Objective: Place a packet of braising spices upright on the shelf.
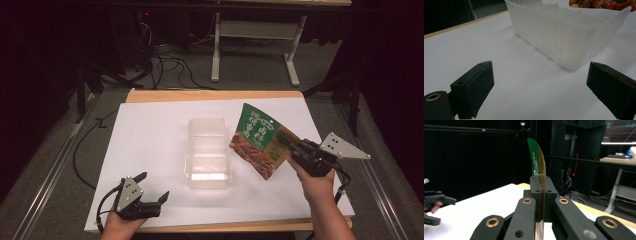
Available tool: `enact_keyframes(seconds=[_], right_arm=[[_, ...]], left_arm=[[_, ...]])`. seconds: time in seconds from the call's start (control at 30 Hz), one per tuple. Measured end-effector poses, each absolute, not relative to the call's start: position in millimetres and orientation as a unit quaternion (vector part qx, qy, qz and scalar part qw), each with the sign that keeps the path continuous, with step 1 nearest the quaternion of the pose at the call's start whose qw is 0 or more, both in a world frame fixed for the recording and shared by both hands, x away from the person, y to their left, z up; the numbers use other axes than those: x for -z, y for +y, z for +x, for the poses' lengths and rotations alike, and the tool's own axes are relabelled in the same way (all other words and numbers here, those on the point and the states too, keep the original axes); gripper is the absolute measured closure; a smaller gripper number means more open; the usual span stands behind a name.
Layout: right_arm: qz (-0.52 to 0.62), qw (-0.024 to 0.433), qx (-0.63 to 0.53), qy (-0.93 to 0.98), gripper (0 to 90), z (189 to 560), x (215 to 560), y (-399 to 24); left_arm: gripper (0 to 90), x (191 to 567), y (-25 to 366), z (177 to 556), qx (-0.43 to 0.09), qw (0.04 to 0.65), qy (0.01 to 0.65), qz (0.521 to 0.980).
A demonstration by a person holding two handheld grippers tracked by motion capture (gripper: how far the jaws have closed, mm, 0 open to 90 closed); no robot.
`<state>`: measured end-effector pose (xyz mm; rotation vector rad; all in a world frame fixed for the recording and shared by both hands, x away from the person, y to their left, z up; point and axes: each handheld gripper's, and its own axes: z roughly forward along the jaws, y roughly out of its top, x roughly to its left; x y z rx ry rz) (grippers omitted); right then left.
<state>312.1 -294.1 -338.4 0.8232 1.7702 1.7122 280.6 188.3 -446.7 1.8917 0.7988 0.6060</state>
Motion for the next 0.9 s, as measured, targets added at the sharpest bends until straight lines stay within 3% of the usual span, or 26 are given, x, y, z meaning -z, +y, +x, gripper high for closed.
enact_keyframes(seconds=[0.9], right_arm=[[0.243, 0.247, -0.663, 0.664, 90.0, 313, 310, -249]], left_arm=[[7.9, 448, 190, 282, -0.245, 0.484, 0.333, 0.771]])
